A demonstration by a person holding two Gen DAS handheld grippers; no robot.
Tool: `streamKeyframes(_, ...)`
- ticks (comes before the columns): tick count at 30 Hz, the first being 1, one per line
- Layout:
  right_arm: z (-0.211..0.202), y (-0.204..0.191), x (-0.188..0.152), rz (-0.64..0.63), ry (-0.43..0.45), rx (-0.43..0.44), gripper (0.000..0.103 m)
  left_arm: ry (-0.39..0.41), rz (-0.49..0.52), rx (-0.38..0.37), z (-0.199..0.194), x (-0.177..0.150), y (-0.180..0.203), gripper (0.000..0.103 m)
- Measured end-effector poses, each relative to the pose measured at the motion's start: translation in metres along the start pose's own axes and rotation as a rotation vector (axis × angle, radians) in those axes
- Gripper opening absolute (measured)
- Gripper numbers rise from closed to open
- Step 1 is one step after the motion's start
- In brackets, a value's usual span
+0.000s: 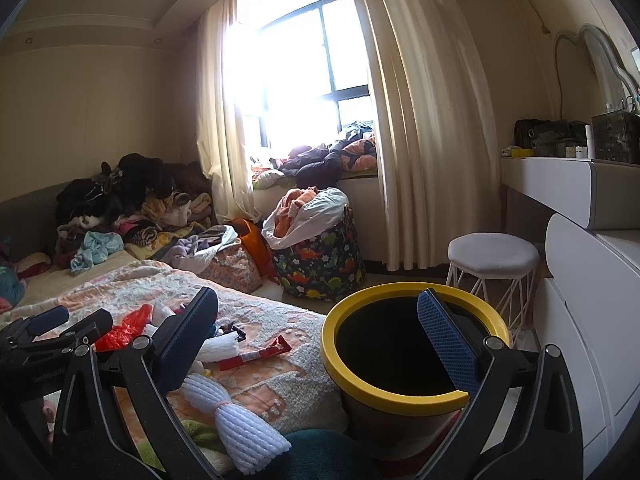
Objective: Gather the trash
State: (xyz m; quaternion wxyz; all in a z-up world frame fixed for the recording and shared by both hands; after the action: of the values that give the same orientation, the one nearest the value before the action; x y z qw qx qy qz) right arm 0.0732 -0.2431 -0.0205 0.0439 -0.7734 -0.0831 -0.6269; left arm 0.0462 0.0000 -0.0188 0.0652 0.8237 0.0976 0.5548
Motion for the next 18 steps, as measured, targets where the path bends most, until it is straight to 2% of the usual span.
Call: streamKeyframes(18,0.006,0.006,-0.011,0.004,-0.014,-0.006,0.097,0.002,0.003,0.001,0.0,0.0,0.0,0.092)
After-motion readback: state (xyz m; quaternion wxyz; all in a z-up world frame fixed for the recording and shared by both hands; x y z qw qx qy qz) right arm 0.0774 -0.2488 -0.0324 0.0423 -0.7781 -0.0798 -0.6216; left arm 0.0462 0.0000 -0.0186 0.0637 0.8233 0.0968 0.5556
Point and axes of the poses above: each gripper's, at about its wrist camera, not at the fingertips, and z roughly the way its jaws point, y to its right, x to its top, the point moved 5 cm from there along z, roughly the way its jaws point, and after that the axes turned 9 degrees about -z, right-handed, at the moved point
